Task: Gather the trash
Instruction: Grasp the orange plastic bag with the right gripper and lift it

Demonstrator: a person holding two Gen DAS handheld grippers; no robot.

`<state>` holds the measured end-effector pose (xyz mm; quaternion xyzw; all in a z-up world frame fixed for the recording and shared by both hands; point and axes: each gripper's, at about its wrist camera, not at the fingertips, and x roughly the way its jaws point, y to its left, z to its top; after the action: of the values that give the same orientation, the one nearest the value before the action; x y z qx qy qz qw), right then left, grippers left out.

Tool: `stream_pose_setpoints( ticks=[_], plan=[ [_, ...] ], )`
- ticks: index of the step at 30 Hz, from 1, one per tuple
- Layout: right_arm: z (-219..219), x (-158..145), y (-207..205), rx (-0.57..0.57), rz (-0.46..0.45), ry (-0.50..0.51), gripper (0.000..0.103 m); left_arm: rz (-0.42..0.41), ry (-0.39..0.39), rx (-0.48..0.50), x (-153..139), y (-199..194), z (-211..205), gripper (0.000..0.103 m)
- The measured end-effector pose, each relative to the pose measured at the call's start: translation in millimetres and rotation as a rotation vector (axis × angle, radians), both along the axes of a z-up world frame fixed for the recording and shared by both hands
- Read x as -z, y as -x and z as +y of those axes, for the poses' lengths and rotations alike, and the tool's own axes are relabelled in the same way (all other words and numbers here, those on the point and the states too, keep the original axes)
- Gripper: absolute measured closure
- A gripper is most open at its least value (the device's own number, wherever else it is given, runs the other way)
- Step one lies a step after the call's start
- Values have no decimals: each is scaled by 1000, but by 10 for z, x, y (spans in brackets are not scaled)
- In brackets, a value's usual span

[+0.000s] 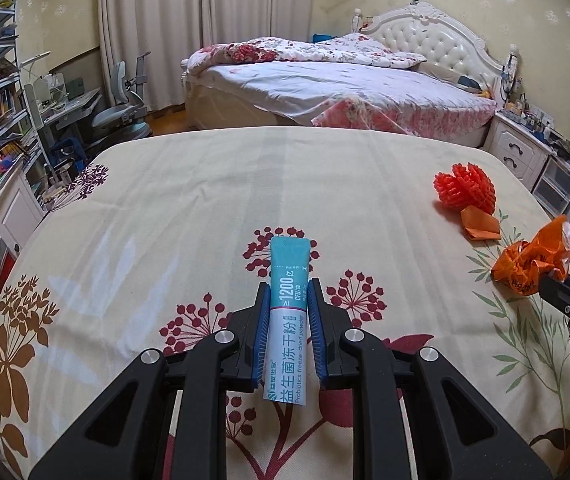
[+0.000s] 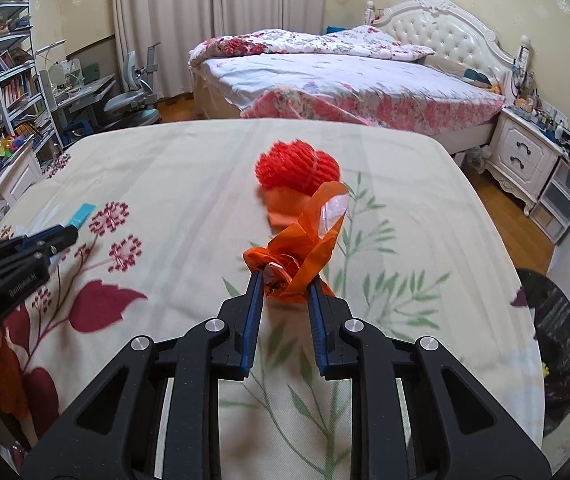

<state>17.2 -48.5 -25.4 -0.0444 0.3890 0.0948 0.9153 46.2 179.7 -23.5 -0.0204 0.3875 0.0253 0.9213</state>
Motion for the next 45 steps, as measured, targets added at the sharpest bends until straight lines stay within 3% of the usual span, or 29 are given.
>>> stream_pose_setpoints(
  ticks=[3, 5, 7, 12, 19, 20, 22, 34, 45],
  plan=[
    [-89, 84, 15, 14, 30, -10, 78, 6, 2, -9, 13, 32, 20, 83],
    [-115, 116, 7, 21, 38, -14, 69, 9, 3, -15, 22, 44, 22, 83],
    [-122, 125, 4, 23, 35, -19, 46, 13, 5, -18, 32, 49, 16, 83],
    [-53, 129, -63, 13, 19, -6, 40, 15, 5, -18, 42, 46, -4, 83],
    [-38, 168, -210, 28, 26, -1, 42, 22, 5, -18, 70, 42, -6, 83],
    [-40, 173, -209, 28, 25, 0, 45, 24, 6, -18, 79, 38, -4, 83],
    [-29, 189, -227, 25, 37, 5, 62, 29, 8, -18, 101, 28, -6, 83],
    [-143, 141, -155, 44, 12, 9, 66, 24, 11, 6, 70, 40, -130, 83],
    [-495, 62, -16, 107, -15, 0, 66, 3, 9, 76, -35, 132, -531, 83]
  ],
)
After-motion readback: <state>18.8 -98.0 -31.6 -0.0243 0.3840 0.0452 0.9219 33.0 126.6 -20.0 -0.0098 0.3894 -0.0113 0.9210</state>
